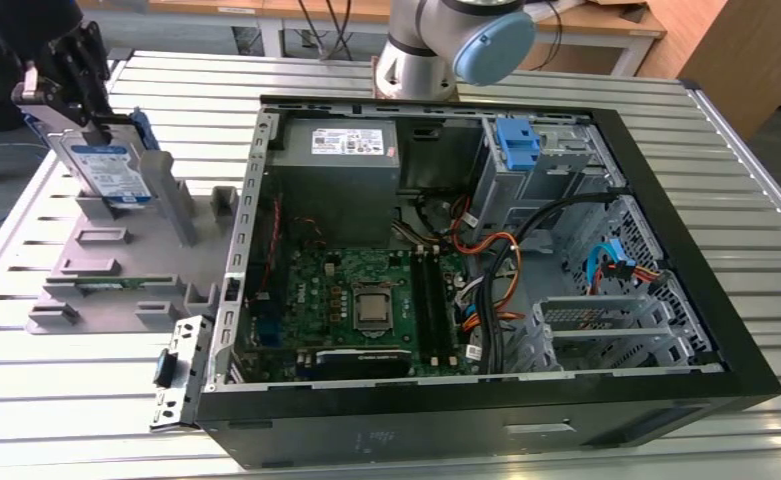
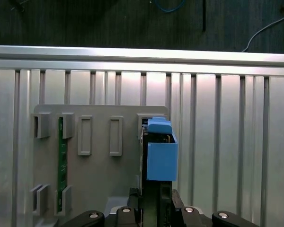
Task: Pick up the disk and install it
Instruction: 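Pick up the disk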
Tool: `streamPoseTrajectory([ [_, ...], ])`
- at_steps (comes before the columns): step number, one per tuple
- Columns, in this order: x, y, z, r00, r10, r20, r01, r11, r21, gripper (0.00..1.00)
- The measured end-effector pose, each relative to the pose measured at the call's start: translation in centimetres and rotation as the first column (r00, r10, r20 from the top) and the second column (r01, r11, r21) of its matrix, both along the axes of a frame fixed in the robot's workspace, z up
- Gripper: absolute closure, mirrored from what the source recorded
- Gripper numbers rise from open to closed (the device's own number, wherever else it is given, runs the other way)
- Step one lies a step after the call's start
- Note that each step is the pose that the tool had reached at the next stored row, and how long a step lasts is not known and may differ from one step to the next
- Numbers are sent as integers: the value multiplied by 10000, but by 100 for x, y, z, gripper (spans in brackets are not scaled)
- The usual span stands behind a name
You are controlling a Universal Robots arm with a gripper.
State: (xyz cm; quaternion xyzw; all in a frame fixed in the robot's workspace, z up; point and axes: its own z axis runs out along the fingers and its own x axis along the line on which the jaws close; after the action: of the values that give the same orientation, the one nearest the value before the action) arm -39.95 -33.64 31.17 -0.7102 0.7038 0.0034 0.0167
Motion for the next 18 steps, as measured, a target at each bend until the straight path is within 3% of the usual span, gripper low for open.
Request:
streamPoseTrajectory([
  [3,0,0,53,10000,0,0,0,10000,0,65],
  [16,0,0,55,10000,0,-1,0,10000,0,64],
  [17,0,0,55,10000,1,-1,-1,10000,0,58],
  [18,0,0,56,10000,0,-2,0,10000,0,58],
])
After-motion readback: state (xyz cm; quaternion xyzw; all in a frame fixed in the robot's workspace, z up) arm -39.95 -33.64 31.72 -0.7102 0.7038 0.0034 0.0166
